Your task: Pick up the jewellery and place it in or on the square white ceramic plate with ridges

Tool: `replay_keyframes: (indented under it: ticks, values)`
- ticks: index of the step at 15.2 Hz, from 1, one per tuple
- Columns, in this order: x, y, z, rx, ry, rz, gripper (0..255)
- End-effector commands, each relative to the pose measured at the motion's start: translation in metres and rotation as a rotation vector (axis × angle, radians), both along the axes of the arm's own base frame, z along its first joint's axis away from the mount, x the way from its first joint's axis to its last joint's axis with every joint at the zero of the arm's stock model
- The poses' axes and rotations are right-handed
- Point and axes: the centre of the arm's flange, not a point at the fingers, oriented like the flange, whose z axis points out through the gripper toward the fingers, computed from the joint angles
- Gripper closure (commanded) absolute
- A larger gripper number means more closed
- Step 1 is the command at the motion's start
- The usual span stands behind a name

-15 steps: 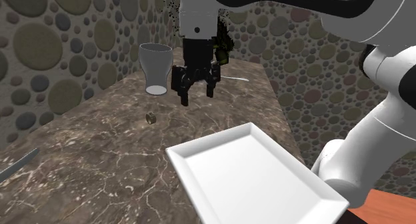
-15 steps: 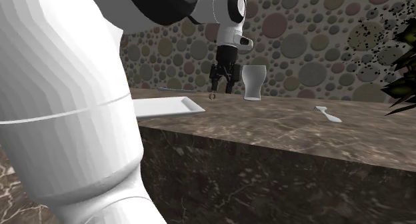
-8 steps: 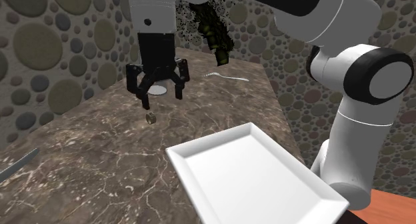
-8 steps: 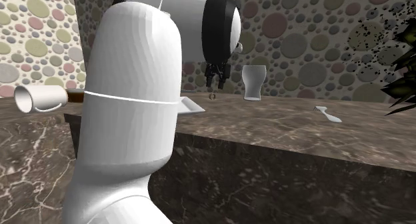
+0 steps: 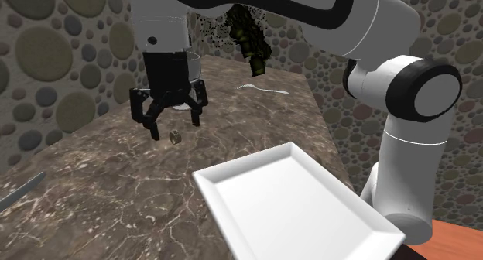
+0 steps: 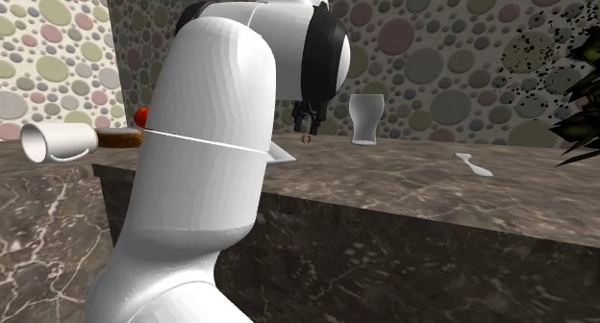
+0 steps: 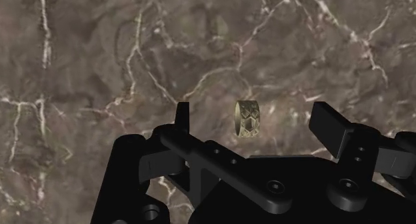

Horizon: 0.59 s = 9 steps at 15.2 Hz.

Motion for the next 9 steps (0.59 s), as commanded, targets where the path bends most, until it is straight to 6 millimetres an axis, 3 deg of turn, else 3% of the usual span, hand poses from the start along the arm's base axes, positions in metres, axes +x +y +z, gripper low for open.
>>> replay_keyframes:
  ticks: [1, 9]
  values:
    - [-0.0014, 0.001, -0.0107, 0.0, 0.0, 0.0, 0]
    - [-0.0021, 0.0009, -0.0136, 0.0, 0.0, 0.0, 0]
